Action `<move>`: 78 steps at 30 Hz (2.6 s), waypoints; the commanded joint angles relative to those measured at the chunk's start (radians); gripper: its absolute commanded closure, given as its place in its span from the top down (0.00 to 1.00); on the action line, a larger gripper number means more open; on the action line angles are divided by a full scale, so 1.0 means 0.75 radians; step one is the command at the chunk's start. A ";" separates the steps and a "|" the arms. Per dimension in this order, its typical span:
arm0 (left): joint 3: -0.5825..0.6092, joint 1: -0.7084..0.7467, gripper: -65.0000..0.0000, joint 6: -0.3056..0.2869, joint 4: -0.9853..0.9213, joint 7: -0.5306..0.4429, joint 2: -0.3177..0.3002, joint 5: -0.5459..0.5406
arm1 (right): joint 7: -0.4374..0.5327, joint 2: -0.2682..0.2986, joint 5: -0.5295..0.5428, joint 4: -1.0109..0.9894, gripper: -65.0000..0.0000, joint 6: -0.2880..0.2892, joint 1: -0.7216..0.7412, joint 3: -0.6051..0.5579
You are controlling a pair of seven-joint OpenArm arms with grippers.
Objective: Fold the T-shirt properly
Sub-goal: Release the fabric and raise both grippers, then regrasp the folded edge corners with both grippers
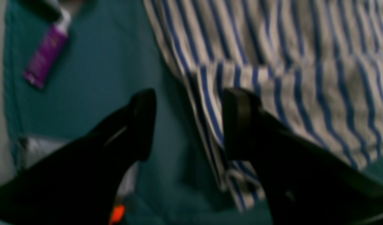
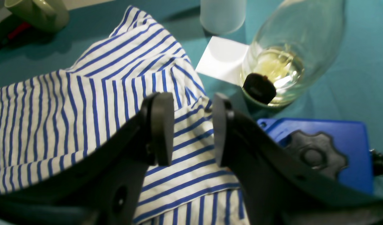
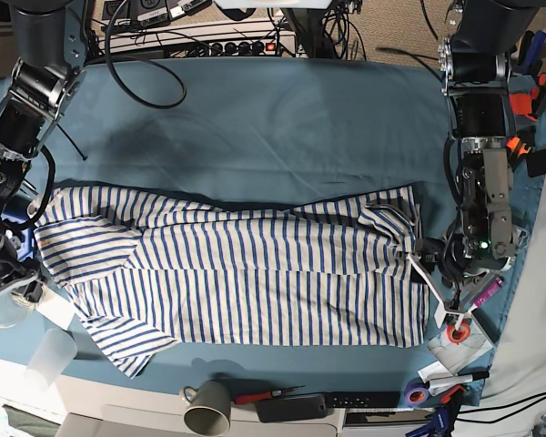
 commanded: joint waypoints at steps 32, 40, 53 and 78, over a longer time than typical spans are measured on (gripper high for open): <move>-0.326 0.319 0.53 -0.212 0.117 -0.031 0.006 -0.360 | -0.347 0.037 0.205 0.025 0.33 0.144 -0.068 0.372; -0.326 0.325 0.53 -0.205 0.044 -0.020 0.010 -0.381 | -0.380 0.038 0.354 0.025 0.33 0.149 -0.098 0.540; -0.324 0.351 0.51 -0.209 0.109 -0.114 0.057 -0.413 | -0.396 0.041 0.434 0.025 0.33 0.212 -0.231 0.630; -0.325 0.305 0.51 -0.213 0.180 -0.023 0.068 -0.465 | -0.217 0.033 0.425 0.025 0.33 0.169 -0.231 0.291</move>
